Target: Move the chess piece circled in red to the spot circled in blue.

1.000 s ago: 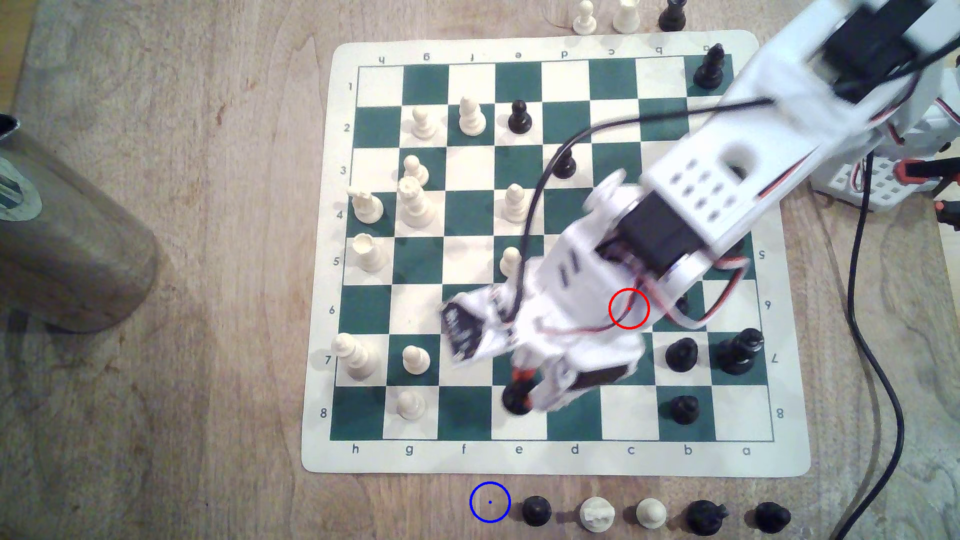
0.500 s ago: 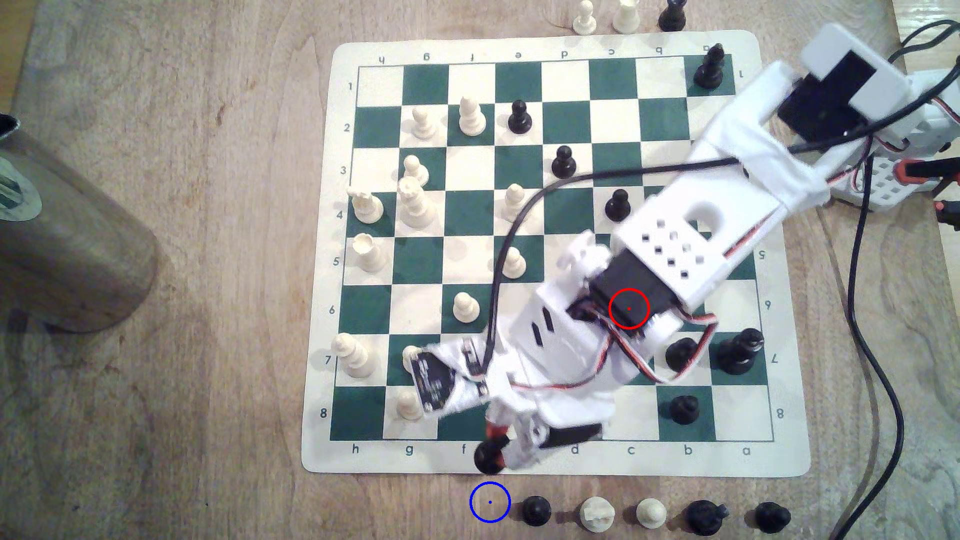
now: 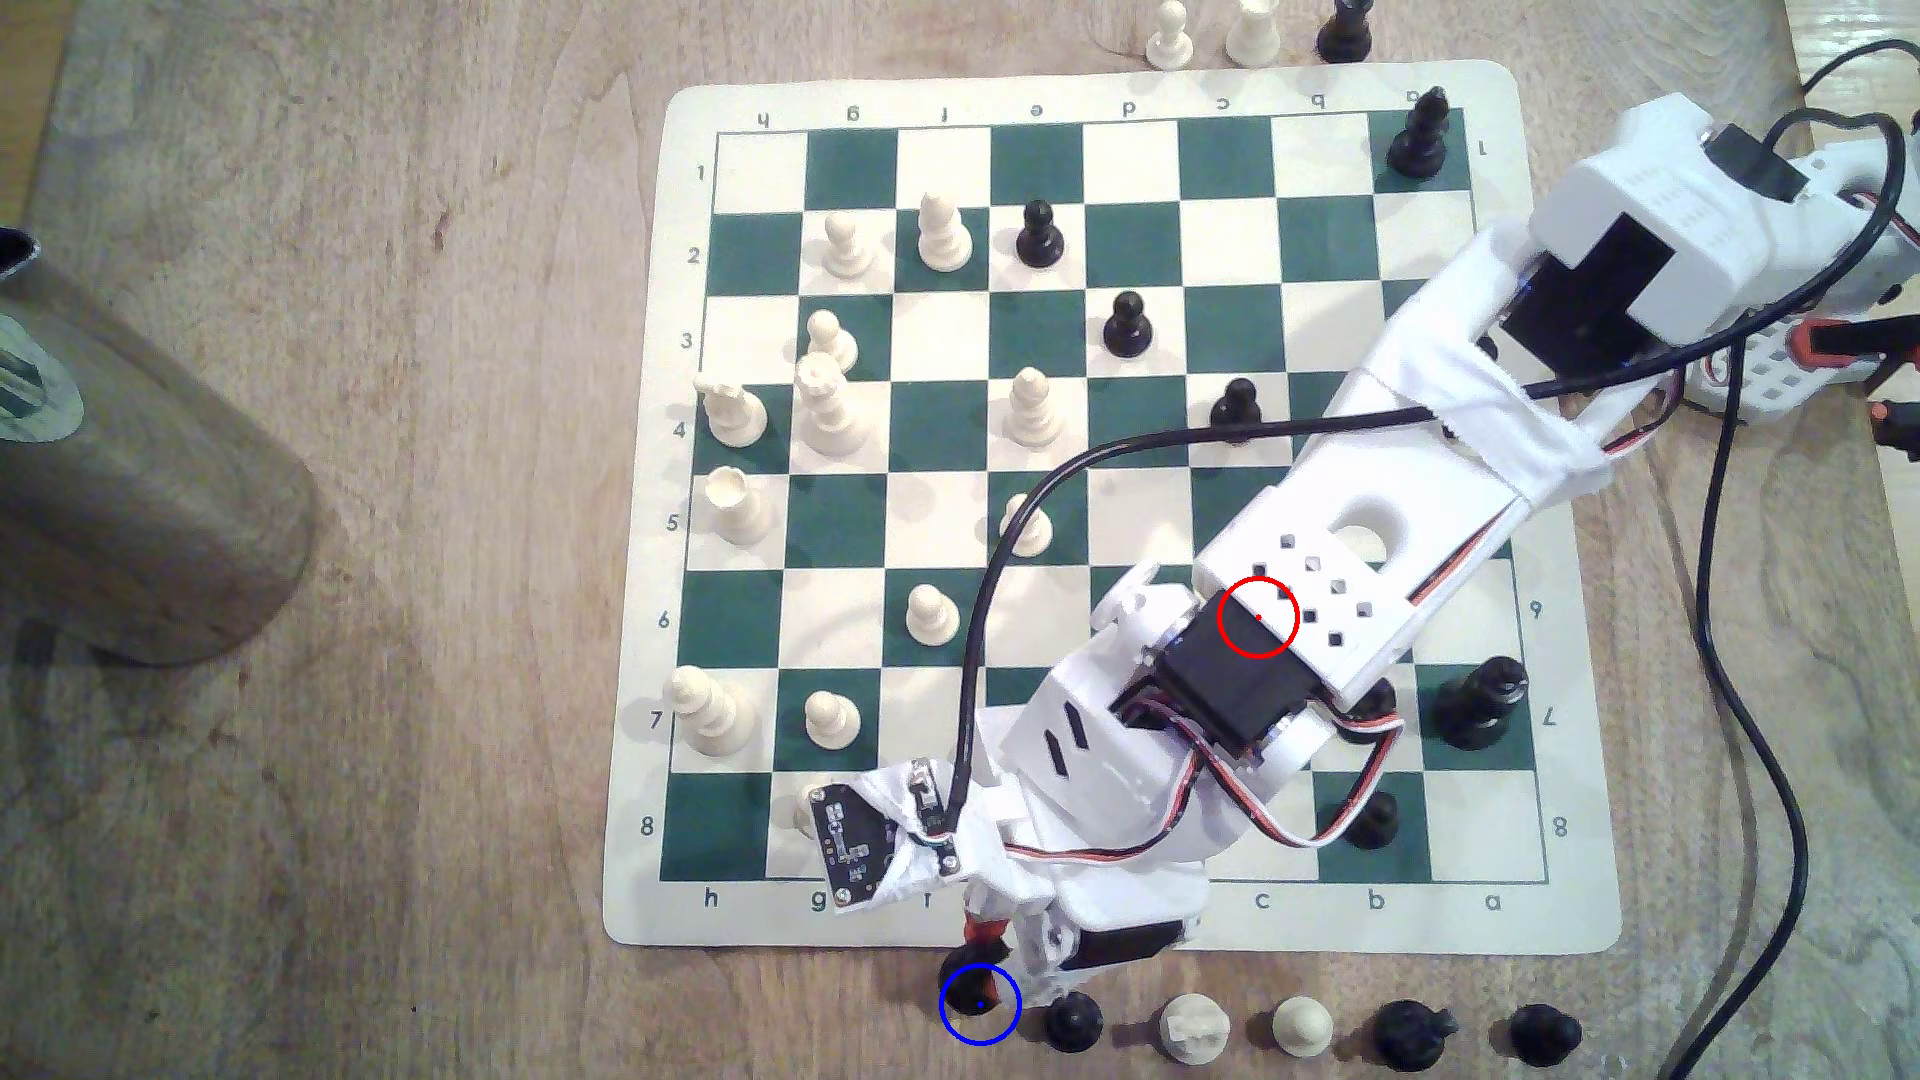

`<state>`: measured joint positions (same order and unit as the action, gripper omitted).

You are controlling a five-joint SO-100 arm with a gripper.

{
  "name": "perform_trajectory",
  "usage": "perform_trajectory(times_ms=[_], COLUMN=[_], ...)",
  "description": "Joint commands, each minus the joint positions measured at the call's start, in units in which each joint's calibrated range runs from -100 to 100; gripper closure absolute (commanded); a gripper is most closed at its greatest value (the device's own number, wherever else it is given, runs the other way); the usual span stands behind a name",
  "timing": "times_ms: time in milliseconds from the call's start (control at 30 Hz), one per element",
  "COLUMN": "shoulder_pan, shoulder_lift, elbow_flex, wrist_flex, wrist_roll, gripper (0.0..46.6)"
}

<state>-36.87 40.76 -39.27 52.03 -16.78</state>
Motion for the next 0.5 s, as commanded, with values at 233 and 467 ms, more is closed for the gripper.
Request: perform_trajectory(times_ms=[233,467], shoulder_pan=[0.9,0.5], shoulder_lift=[1.2,2.0], elbow_flex=[-10.2,-11.0], wrist_flex=[0.5,0.1], wrist_roll=[-1.2,-1.5], gripper=[46.3,46.3])
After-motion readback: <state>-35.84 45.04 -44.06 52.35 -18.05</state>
